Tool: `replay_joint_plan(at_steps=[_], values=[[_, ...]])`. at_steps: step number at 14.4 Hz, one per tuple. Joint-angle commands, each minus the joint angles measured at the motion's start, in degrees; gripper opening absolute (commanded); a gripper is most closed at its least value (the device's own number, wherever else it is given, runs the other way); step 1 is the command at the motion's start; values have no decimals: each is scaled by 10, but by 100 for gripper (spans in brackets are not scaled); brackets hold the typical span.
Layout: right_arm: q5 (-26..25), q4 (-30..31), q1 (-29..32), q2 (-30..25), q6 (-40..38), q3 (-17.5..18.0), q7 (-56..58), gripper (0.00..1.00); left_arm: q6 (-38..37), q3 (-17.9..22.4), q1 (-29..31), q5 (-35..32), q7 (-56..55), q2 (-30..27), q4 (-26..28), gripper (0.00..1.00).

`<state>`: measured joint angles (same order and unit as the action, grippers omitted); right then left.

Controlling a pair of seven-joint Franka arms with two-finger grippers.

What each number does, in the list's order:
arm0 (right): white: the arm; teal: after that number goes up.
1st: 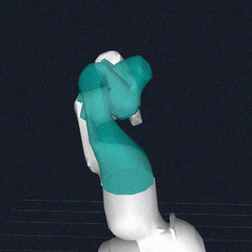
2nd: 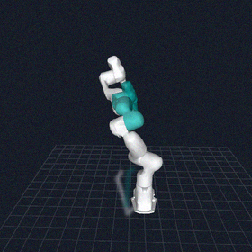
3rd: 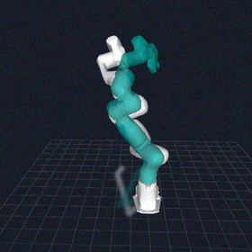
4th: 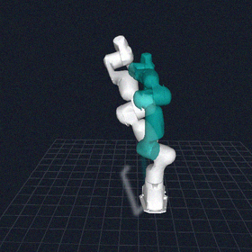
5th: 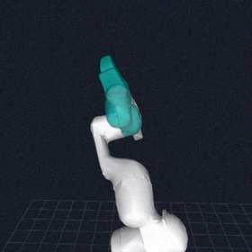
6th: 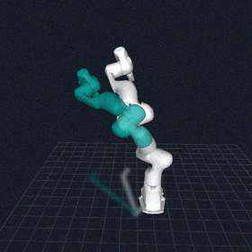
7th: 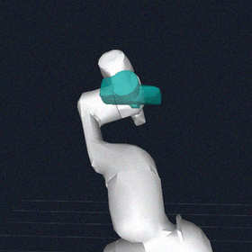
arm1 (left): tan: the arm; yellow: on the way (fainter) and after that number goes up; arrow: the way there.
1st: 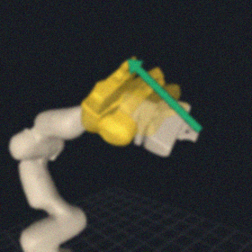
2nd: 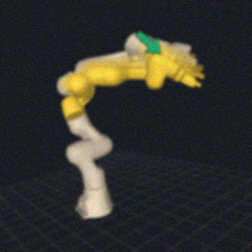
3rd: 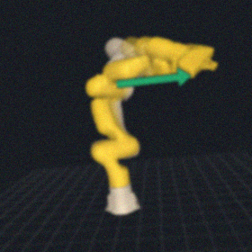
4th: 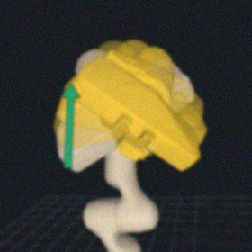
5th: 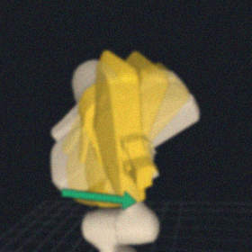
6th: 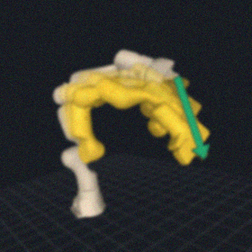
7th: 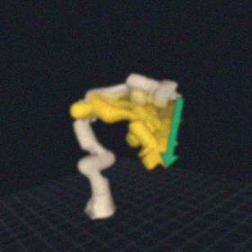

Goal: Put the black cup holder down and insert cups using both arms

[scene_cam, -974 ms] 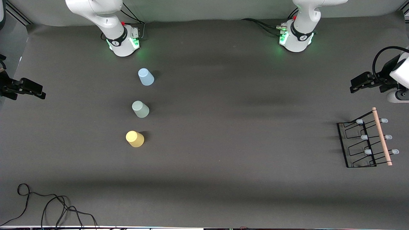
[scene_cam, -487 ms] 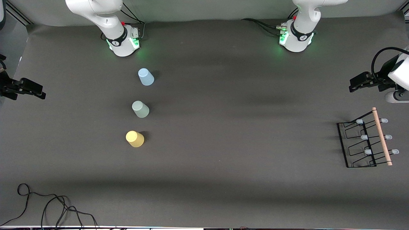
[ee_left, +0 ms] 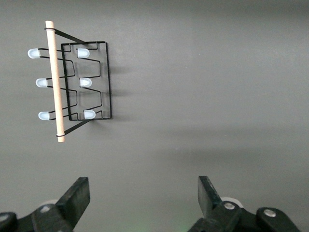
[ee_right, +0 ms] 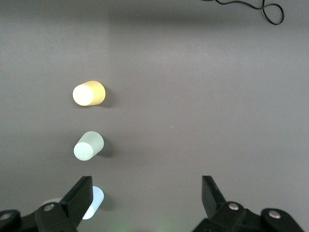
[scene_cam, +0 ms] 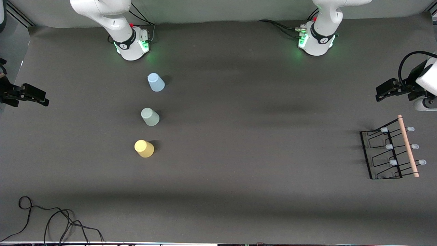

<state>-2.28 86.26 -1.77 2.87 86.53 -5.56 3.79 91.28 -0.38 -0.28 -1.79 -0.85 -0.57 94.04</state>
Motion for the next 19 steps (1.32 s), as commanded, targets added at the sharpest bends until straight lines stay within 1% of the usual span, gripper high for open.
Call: replay_joint_plan(at_steps=[1,3,6,7,10,12,15,17,18,19], values=[[10,-10,4,5,-10,3,1,100,21,8,21,-9,33,19,11,100],[10,-9,3,5,-14,3,0,100,63,8,55,-9,73,28,37,100],[10,-6,2,4,-19,3,-4,100,164,9,108,-11,133,50,100,100],[10,-3,1,2,-19,3,-5,100,186,9,126,-12,144,68,105,100],[9,0,-1,0,-19,3,-5,100,217,9,163,-23,170,115,104,99],[9,0,-1,-1,-19,3,-5,100,242,9,167,-37,173,147,103,99],[9,2,-1,-1,-19,3,-4,100,274,9,185,-37,174,180,103,93],[9,2,-1,-1,-19,3,-4,100,284,9,183,-37,174,202,95,92],[9,2,-1,-1,-19,3,-4,100,286,9,182,-37,174,212,90,86],[9,2,-1,-1,-19,3,-4,100,285,9,182,-37,175,221,83,76]])
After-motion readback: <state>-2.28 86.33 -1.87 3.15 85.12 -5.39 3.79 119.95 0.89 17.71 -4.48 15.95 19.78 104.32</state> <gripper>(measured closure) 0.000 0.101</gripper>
